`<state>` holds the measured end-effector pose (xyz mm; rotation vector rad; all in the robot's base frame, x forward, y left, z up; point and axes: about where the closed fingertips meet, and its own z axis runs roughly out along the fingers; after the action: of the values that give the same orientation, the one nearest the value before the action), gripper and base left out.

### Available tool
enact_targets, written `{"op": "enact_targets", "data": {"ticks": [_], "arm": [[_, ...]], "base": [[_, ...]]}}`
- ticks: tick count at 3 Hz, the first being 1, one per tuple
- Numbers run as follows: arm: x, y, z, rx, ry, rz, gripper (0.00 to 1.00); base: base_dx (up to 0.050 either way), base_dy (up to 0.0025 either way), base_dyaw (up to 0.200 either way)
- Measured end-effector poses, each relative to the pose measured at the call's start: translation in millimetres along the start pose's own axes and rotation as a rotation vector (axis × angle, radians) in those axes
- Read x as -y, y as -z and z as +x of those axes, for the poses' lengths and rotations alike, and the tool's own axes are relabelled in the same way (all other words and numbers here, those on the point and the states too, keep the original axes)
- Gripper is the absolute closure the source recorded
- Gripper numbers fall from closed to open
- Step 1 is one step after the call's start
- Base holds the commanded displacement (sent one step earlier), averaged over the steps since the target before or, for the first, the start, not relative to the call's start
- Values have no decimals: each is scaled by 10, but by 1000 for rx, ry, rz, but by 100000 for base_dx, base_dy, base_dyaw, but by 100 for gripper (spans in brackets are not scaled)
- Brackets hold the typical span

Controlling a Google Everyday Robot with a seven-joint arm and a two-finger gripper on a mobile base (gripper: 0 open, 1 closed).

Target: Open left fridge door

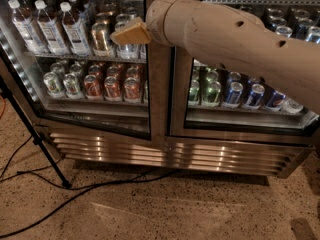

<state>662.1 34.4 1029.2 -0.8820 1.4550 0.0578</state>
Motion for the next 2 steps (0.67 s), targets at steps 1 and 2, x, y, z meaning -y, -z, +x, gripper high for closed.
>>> {"op": "enact_targets", "data": {"ticks": [1,2], "arm": [[-12,-54,-15,-1,9,-5,0],[-11,-86,-18,-4,24,-10,0]], "base": [[0,0,0],[0,0,0]]}}
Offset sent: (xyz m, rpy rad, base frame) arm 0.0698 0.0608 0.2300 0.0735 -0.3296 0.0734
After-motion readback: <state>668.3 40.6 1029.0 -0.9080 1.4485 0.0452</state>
